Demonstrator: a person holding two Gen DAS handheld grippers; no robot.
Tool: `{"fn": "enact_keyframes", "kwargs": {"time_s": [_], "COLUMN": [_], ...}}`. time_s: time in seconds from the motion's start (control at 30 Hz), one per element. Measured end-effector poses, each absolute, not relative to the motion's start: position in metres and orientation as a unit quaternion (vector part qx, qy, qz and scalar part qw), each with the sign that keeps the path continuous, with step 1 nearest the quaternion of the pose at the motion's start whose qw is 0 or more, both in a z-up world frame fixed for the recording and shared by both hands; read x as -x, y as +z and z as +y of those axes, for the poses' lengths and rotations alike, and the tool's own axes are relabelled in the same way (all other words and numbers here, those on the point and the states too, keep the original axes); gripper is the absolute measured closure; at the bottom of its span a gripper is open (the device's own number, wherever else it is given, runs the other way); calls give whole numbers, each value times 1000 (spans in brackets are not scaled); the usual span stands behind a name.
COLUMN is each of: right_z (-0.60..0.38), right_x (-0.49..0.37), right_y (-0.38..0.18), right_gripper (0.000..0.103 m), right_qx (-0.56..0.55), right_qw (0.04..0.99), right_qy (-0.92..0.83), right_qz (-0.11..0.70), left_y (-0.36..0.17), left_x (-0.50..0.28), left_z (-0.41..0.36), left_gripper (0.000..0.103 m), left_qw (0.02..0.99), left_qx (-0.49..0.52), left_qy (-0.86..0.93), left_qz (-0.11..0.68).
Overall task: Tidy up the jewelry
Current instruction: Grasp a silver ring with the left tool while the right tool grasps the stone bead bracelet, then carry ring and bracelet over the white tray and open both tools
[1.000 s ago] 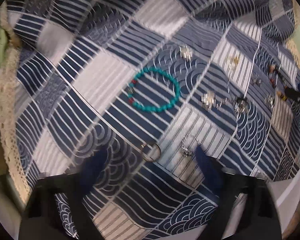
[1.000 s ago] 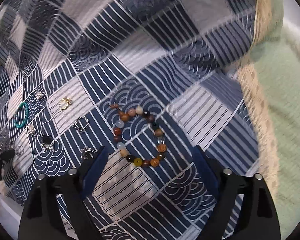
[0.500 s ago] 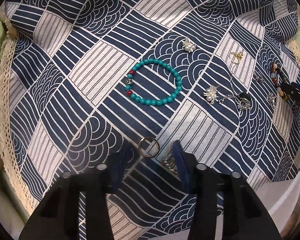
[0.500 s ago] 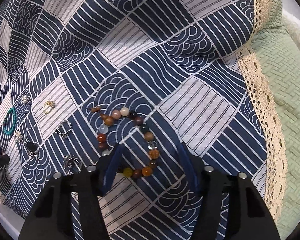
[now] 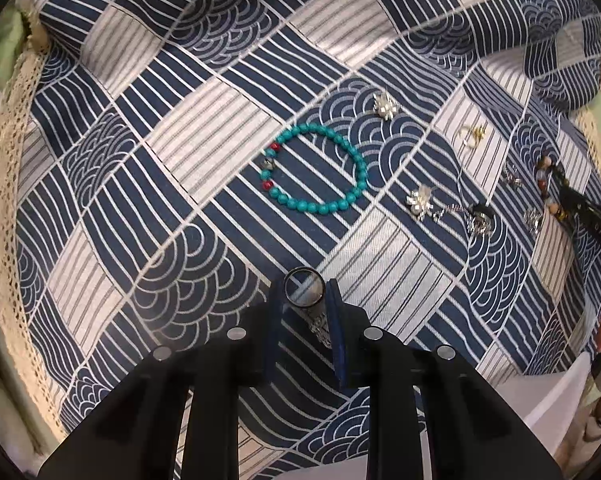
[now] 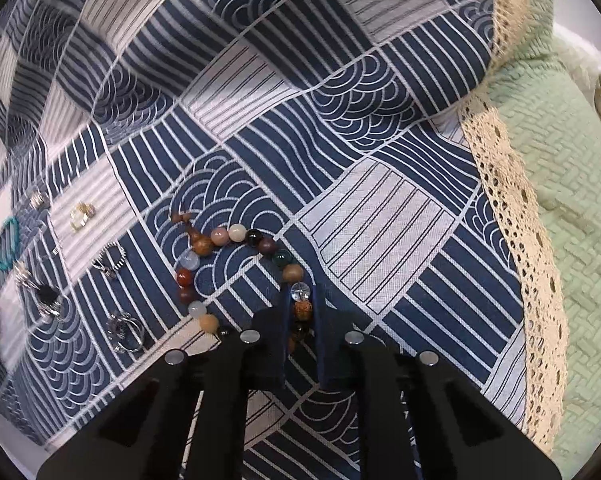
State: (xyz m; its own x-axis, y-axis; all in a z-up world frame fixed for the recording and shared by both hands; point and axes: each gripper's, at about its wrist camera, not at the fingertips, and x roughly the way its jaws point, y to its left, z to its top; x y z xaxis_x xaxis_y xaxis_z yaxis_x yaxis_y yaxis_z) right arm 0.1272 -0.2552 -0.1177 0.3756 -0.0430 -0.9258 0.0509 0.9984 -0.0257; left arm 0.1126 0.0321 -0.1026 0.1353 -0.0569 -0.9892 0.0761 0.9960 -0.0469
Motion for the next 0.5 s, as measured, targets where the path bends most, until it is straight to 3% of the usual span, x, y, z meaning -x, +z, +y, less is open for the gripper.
{"fn": "enact_keyframes", "kwargs": {"time_s": [0.5], "right_z": [-276], "right_x": [-121], "right_y": [-92], "right_gripper": [91], "right_qx": [-48], "right_qw": [840], "right_qy": [5], "right_qz": [540], "left_y": [-65], "left_x": [-102], "left_z": [43], "left_gripper": [83], "left_qw": [773], "left_qx": [7], "left_qy": [-60], "left_qz": [631]}}
